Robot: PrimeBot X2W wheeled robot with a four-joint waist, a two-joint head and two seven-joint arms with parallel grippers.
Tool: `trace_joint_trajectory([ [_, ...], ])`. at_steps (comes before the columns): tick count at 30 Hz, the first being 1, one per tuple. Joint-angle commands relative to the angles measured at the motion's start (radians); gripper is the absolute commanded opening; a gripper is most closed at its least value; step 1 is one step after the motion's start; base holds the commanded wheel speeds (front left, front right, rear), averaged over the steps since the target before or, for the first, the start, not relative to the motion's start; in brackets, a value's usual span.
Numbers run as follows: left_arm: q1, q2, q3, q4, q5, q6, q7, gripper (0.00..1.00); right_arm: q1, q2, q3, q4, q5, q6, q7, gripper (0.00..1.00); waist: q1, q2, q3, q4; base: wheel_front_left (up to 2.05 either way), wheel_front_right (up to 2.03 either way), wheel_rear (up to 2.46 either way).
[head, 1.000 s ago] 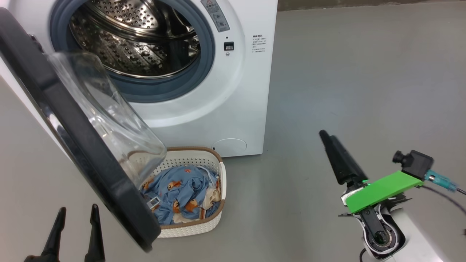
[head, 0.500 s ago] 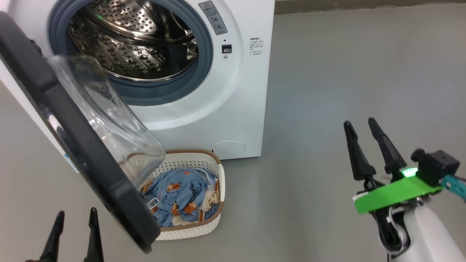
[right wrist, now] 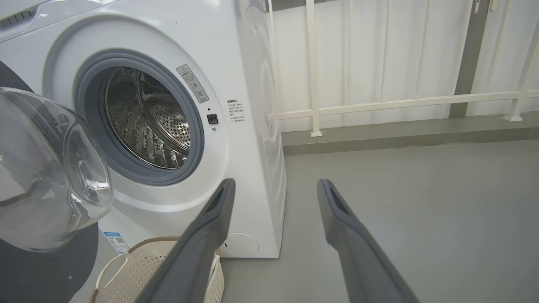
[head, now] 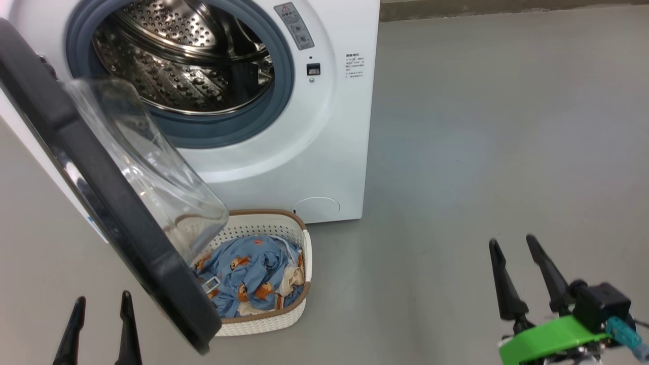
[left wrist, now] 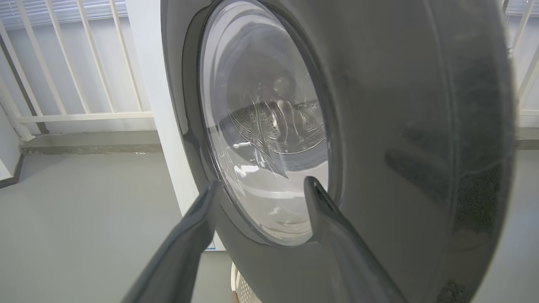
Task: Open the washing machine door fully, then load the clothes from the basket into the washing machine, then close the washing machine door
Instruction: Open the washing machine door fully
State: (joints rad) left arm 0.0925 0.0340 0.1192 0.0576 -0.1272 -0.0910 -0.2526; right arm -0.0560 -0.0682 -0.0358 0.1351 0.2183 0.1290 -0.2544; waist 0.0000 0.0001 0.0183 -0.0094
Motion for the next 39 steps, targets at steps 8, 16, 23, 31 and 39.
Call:
trace_joint_trajectory([
  [8, 0.000, 0.016, 0.013, -0.033, -0.010, 0.025, -0.009, 1.00, 0.038, 0.013, 0.006, -0.031, -0.105, 0.002, -0.007, 1.00, 0.0000, -0.0001, -0.003, 0.003, 0.00, 0.00, 0.00],
  [16, 0.006, 0.016, -0.001, -0.033, -0.012, 0.037, -0.009, 1.00, 0.060, 0.017, -0.013, -0.045, -0.167, 0.002, -0.007, 1.00, 0.0000, -0.0001, -0.007, 0.009, 0.00, 0.00, 0.00],
  [23, 0.013, 0.016, -0.005, -0.026, -0.009, 0.035, -0.009, 1.00, 0.065, 0.018, -0.027, -0.044, -0.167, 0.002, -0.007, 1.00, 0.0000, -0.0001, -0.010, 0.012, 0.00, 0.00, 0.00],
  [31, 0.016, 0.016, -0.007, -0.023, -0.009, 0.032, -0.009, 1.00, 0.064, 0.018, -0.029, -0.037, -0.167, 0.002, -0.007, 1.00, 0.0000, -0.0001, -0.011, 0.012, 0.00, 0.00, 0.00],
  [39, 0.015, 0.016, -0.009, -0.015, -0.012, 0.024, -0.009, 0.00, 0.063, 0.018, -0.024, -0.030, -0.166, 0.002, -0.007, 1.00, 0.0000, -0.0001, -0.013, 0.013, 0.00, 0.00, 0.00],
])
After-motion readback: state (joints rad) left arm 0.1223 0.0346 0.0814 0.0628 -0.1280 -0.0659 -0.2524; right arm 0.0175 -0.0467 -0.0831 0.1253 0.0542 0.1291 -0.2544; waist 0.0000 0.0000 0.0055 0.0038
